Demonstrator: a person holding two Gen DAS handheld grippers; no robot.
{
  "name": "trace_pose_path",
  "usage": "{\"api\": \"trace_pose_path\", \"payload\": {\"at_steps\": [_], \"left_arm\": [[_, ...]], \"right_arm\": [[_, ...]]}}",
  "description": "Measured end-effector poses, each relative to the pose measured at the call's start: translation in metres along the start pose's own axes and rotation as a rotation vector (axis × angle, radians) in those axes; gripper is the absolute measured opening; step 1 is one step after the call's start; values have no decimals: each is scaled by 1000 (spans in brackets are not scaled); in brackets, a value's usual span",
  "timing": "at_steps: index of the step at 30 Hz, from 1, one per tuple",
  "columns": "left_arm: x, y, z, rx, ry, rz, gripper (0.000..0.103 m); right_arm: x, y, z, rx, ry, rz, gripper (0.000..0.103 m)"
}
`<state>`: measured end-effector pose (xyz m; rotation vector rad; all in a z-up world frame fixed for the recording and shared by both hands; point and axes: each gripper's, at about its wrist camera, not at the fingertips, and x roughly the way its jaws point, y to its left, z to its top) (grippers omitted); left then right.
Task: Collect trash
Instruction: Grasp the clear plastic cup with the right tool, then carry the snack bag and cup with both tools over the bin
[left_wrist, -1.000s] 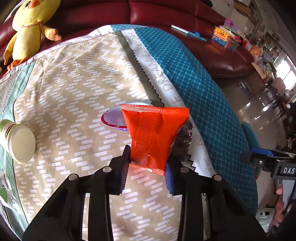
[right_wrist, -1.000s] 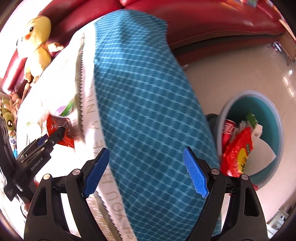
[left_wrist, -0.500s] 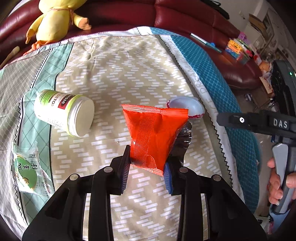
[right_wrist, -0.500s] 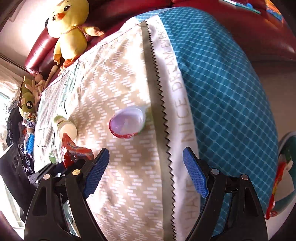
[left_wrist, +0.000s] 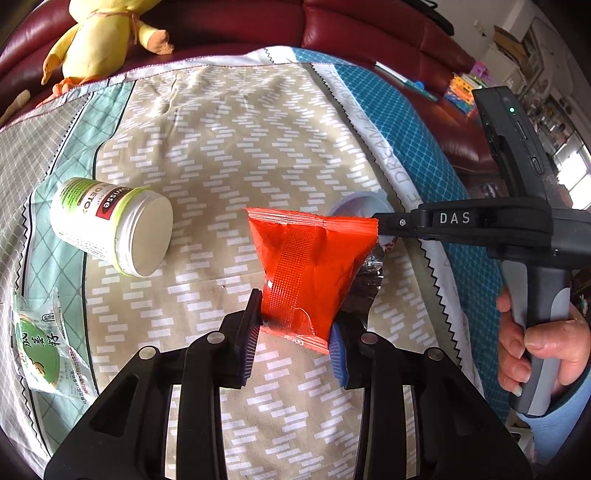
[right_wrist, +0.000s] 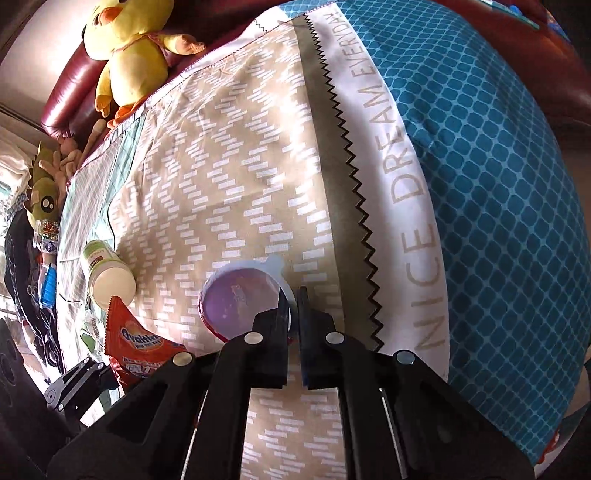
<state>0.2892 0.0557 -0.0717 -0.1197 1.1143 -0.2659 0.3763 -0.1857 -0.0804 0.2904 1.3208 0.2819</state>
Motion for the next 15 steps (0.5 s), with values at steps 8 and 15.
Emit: {"api": "trace_pose_path", "payload": {"at_steps": [8, 15], "left_arm": [[-1, -39, 0, 59, -1, -22, 35], [2, -113, 3, 171, 7, -82, 35]], "right_arm": [[-52, -39, -21, 62, -80, 14, 5], [-117, -110, -59, 178, -187, 8, 5]]}}
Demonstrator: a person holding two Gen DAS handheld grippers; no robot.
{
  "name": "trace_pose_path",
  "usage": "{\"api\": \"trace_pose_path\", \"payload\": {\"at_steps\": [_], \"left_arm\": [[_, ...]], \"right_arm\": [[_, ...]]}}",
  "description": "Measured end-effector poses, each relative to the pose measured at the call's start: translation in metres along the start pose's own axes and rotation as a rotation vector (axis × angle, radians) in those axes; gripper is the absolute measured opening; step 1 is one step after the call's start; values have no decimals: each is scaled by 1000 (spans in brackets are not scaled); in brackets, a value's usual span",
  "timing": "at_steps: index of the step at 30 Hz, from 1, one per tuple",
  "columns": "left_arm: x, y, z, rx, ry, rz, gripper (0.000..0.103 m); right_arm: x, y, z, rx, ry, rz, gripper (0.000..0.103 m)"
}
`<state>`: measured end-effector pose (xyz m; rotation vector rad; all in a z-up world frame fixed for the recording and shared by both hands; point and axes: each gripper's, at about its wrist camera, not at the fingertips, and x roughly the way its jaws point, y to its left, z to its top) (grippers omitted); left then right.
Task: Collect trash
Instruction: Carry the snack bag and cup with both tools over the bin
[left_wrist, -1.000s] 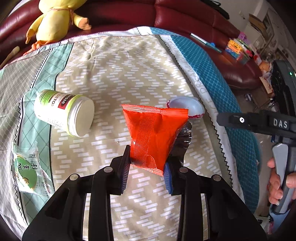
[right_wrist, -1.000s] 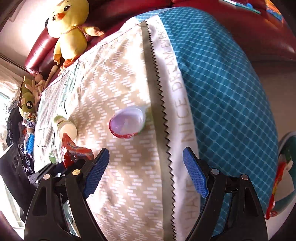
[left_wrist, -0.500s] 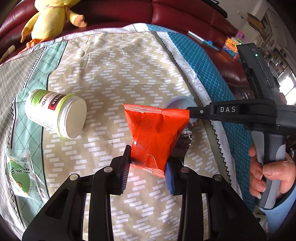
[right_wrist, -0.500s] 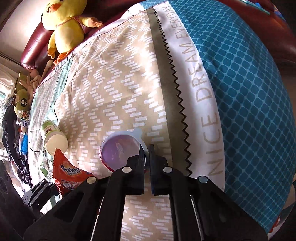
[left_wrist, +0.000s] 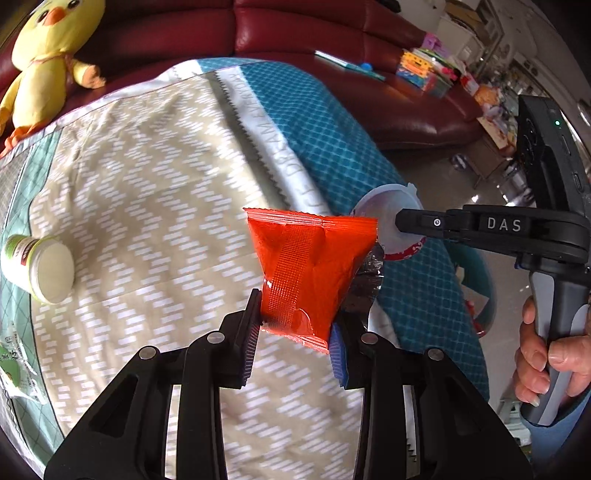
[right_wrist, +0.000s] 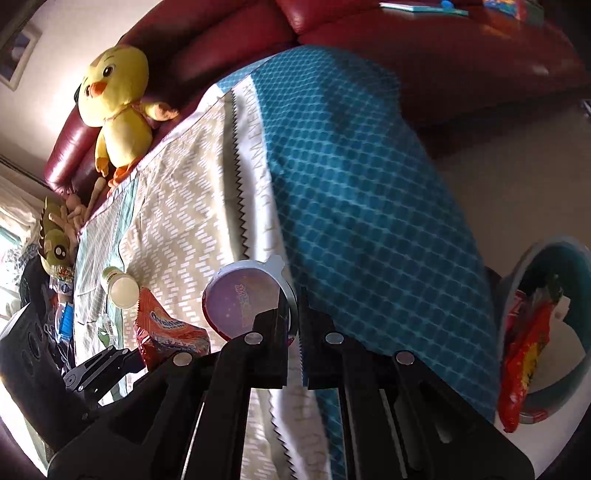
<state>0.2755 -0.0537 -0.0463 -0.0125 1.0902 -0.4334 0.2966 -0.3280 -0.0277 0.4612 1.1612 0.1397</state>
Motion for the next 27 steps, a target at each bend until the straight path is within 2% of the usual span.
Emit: {"api": "trace_pose_path", "payload": {"at_steps": [8, 14, 20, 24, 27], "left_arm": [[28, -122, 13, 194, 44, -97, 35], [60, -203, 12, 310, 103, -135, 35], [91, -255, 13, 357, 148, -138, 35], [109, -277, 16, 372, 174, -132, 35], [120, -286, 15, 378, 191, -121, 41]], "right_arm": [[-84, -133, -32, 200, -119, -85, 5], [-117, -214, -59, 328, -162, -126, 5], [-123, -256, -74, 390, -167, -141, 5], [-128, -279, -81, 417, -168, -147, 5], [-128, -288, -83, 435, -168, -147, 5]]}}
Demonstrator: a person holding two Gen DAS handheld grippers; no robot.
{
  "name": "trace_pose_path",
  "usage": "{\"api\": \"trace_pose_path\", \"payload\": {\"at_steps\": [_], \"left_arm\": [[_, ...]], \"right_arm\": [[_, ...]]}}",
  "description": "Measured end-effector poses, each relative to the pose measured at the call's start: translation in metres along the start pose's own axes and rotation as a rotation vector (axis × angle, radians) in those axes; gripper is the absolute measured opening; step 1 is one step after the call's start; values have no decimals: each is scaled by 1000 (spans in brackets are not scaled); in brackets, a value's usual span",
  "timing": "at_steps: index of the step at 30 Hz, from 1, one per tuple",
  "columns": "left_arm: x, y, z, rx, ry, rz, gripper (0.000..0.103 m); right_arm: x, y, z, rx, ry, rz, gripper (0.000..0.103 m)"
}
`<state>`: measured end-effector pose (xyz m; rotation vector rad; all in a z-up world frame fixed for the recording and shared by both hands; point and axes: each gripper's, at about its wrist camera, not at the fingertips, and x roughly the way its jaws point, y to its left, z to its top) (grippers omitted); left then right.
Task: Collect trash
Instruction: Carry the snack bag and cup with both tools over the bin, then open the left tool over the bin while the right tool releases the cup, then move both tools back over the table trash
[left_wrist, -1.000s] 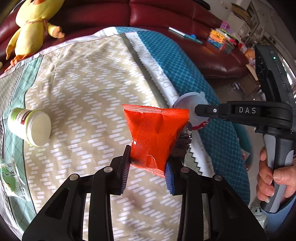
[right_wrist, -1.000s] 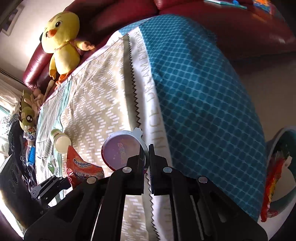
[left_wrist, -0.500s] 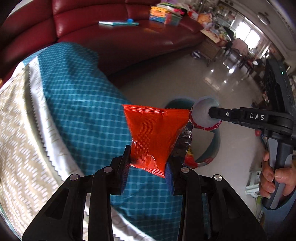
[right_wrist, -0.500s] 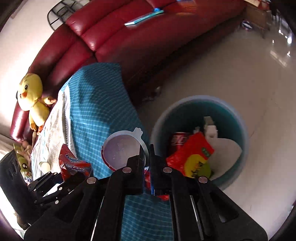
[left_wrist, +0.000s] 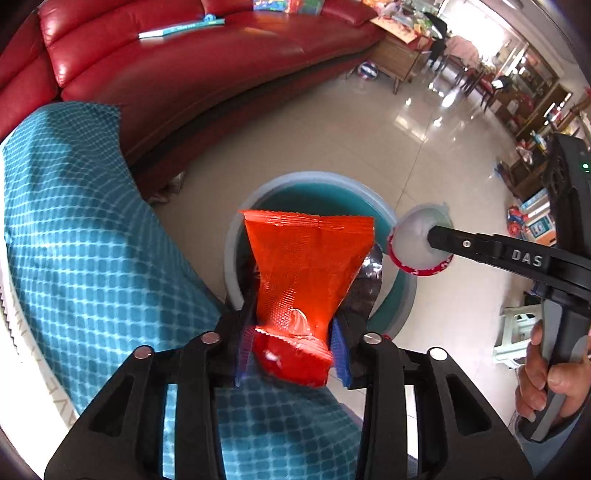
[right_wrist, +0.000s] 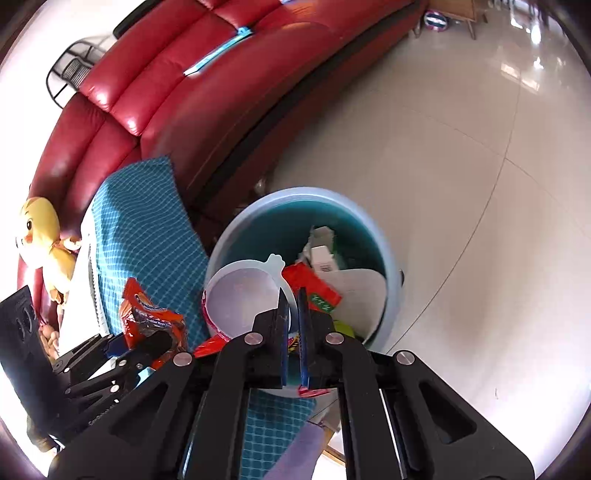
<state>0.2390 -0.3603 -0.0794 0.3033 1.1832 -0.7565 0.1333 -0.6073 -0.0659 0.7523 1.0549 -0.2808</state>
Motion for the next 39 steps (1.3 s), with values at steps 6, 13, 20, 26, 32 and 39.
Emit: {"api": "trace_pose_path", "payload": {"at_steps": [6, 13, 20, 26, 32, 39], "left_arm": [[20, -9, 11, 8, 17, 30, 74], [22, -1, 10, -6, 12, 41, 86], [8, 6, 1, -27, -3, 36, 93], [-4, 15, -8, -50, -17, 34, 96], [-17, 25, -17, -71, -32, 33, 96], [-41, 44, -35, -105, -68, 32, 97]], "right_arm": [[6, -9, 1, 18, 13, 0, 5], [13, -6, 1, 19, 24, 2, 5], [16, 0, 0, 10, 33, -16, 8], [16, 10, -3, -2, 37, -35, 62], [16, 27, -7, -31, 49, -45, 69], [15, 62, -20, -89, 73, -45, 76]]}}
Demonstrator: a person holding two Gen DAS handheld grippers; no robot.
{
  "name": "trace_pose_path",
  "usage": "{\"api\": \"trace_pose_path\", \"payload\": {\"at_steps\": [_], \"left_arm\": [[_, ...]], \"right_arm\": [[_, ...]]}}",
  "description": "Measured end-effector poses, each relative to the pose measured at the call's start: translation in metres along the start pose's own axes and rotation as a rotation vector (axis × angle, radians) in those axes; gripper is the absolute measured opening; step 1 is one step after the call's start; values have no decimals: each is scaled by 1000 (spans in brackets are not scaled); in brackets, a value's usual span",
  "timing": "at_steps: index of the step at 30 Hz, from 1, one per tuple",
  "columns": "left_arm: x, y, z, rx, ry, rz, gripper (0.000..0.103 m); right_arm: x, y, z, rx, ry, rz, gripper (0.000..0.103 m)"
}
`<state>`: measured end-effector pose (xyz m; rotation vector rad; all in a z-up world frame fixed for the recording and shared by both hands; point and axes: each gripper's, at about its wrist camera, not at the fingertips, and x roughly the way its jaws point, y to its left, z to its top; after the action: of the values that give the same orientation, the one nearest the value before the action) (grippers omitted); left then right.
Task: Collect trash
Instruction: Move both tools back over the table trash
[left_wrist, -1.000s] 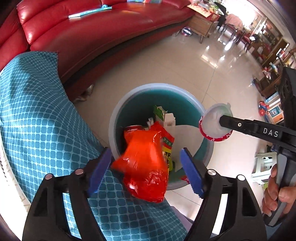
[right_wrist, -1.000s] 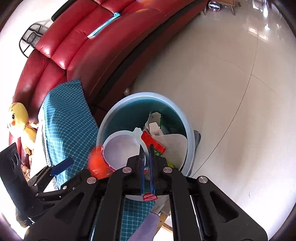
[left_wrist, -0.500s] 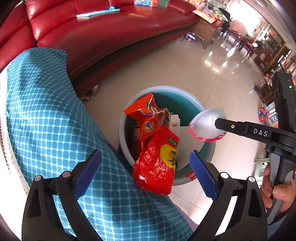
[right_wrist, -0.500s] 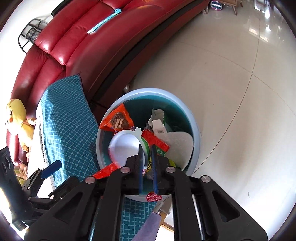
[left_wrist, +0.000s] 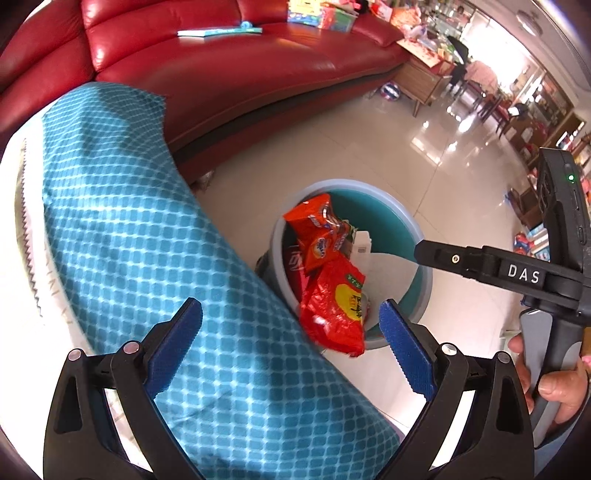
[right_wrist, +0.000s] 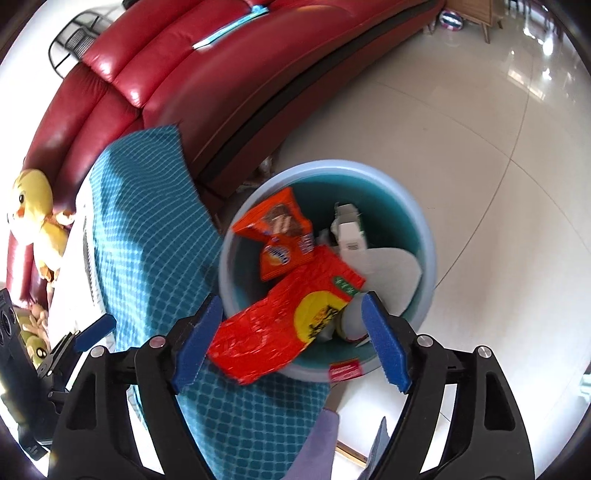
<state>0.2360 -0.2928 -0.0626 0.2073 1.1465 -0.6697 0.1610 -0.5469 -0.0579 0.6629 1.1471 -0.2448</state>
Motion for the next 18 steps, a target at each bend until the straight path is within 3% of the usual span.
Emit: {"api": "trace_pose_path", "payload": {"at_steps": [8, 18], "left_arm": [[-39, 43, -26, -75, -51, 23, 99], [-97, 142, -84, -226, -112, 121, 99]], "right_arm": [[1, 64, -21, -106, 22, 4, 77], [26, 187, -57, -337, 102, 39, 77]]}}
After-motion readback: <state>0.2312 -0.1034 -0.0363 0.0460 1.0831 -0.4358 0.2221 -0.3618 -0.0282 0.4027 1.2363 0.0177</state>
